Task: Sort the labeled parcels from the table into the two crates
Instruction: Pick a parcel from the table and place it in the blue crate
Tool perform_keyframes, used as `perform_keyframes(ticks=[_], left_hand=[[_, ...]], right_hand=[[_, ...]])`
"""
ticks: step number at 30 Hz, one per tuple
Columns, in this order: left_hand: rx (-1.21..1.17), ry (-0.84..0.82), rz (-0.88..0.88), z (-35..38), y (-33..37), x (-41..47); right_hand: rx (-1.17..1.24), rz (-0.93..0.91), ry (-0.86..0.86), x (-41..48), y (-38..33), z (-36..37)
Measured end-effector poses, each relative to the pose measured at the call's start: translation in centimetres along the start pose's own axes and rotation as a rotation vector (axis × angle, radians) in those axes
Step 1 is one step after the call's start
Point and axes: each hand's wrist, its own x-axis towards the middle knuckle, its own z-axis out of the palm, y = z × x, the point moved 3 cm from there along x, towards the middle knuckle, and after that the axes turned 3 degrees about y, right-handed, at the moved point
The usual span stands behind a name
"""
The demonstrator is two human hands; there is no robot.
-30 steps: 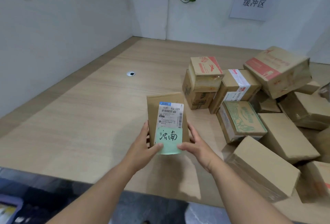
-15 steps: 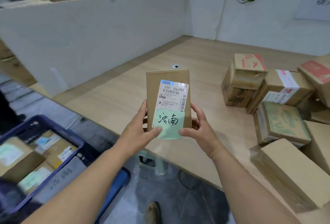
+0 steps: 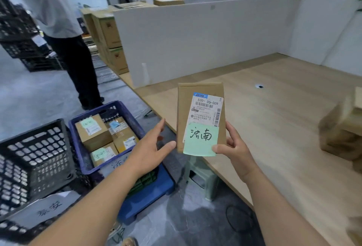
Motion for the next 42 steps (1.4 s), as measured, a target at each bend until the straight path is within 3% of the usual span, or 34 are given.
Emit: perform_keyframes(ticks=[7, 20, 31, 42], left_hand=[[0.236, 0.105, -0.055, -4.5, -5.7, 0.3], [0.214, 0.199, -0.246, -16.3, -20.3, 2.6], [0.248, 0.146, -0.414, -24.4, -32.6, 2.8], [0.254, 0.05, -0.463, -24.8, -37.0, 7.0]], right_hand=[[-0.051, 0.035, -0.11, 4.0, 0.8, 6.7], [-0.18, 0.124, -0.266, 14.3, 3.4, 24.0], [-0.272, 0.249, -0.312, 20.2, 7.5, 35.9], [-0.355, 0.364, -0.335, 26.5, 11.7, 38.9]])
